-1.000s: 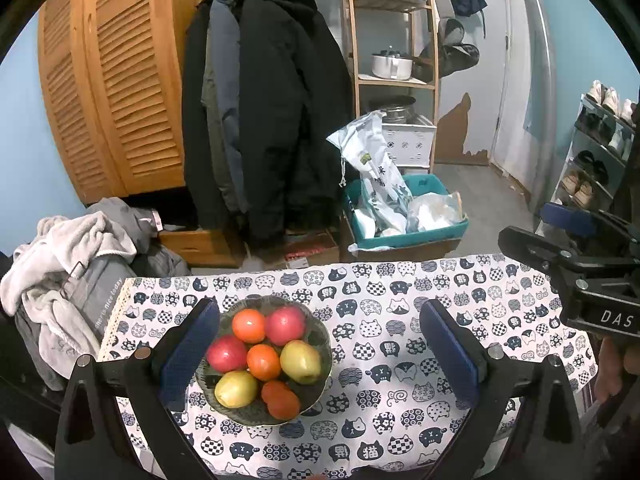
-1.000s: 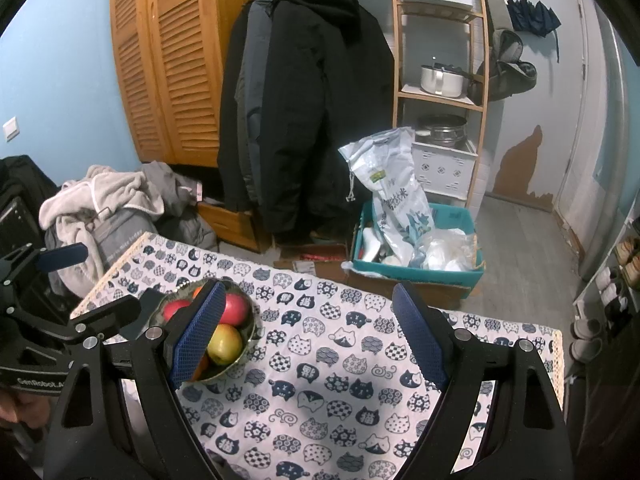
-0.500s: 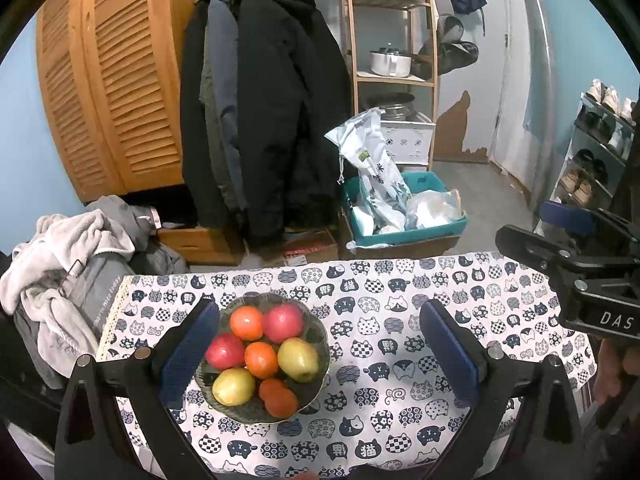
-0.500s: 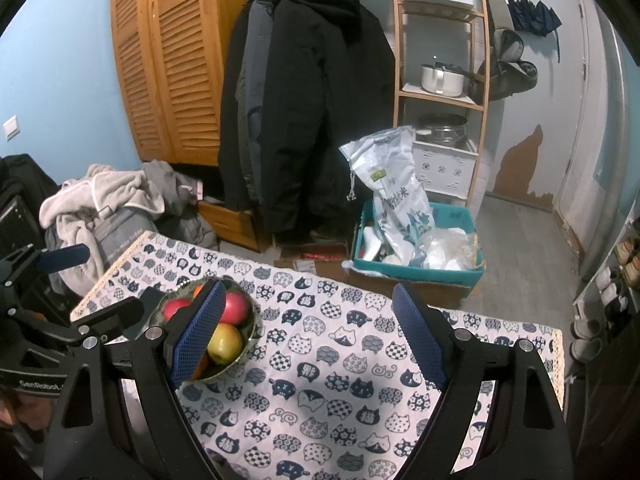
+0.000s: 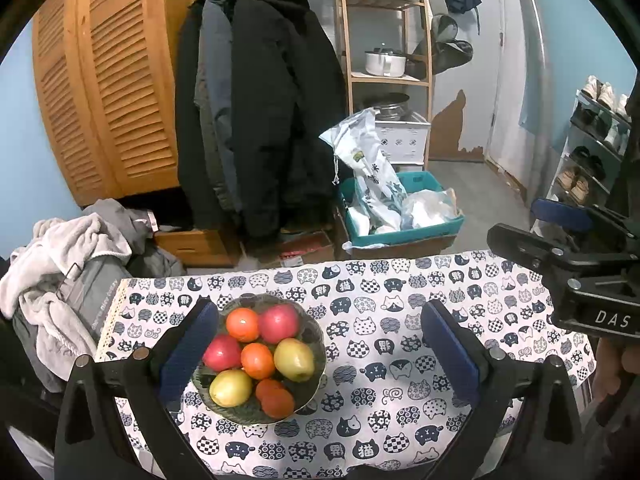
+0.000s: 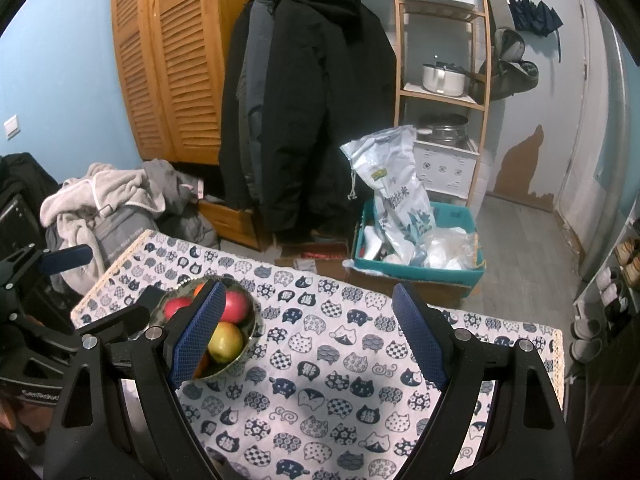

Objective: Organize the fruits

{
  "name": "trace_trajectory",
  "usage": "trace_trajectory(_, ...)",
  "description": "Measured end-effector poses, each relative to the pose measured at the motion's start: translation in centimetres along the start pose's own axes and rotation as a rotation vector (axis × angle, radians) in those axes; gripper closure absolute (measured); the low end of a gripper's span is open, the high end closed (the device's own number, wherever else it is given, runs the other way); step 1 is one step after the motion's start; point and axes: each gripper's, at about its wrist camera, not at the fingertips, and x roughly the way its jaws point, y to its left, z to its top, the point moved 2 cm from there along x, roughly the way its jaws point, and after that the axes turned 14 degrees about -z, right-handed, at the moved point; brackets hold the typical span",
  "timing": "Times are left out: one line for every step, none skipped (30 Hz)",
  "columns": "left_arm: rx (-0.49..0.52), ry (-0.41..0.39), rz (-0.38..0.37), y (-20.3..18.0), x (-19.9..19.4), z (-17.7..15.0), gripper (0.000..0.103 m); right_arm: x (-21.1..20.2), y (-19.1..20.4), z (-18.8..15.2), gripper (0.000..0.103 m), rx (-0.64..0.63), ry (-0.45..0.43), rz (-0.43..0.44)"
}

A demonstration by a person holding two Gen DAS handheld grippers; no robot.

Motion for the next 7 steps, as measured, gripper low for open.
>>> trace_trajectory(-0.002,0.001,-0.001,0.05,-0.01,0.0,0.001,-0.01,0.0,-0.01,0.019,0.001,0.0,0.0)
trace_trajectory(-0.002,0.001,-0.002,0.09,0.02,0.03,0.001,-0.02,-0.01,0.03,0.019,0.0,-0.001,0.0)
trace_trajectory(-0.001,0.0,-0.003,0.09,0.03,0.02,0.001,-0.03,-0.03,0.03,0.019,-0.001,-0.001,0.0)
trace_trajectory(0.0,-0.002,-0.006,0.09,0.02,0.01,0.001,-0.03,-0.03,0.05,0.019,-0.001,-0.001,0.001)
trace_trajectory(0.0,-0.003,-0.005,0.1,0.01,-0.01,0.001,-0.03,-0.03,0.05,0.019,-0.001,-0.001,0.001)
trace_trajectory(0.001,-0.002,-0.006,0.1,0.02,-0.01,0.001,-0.02,-0.03,0.06,0.019,-0.002,-0.002,0.001)
trace_trajectory(0.0,0.0,-0.006,0.11,0.03,-0.02,0.001,-0.01,-0.02,0.04,0.019,-0.002,-0.002,0.001)
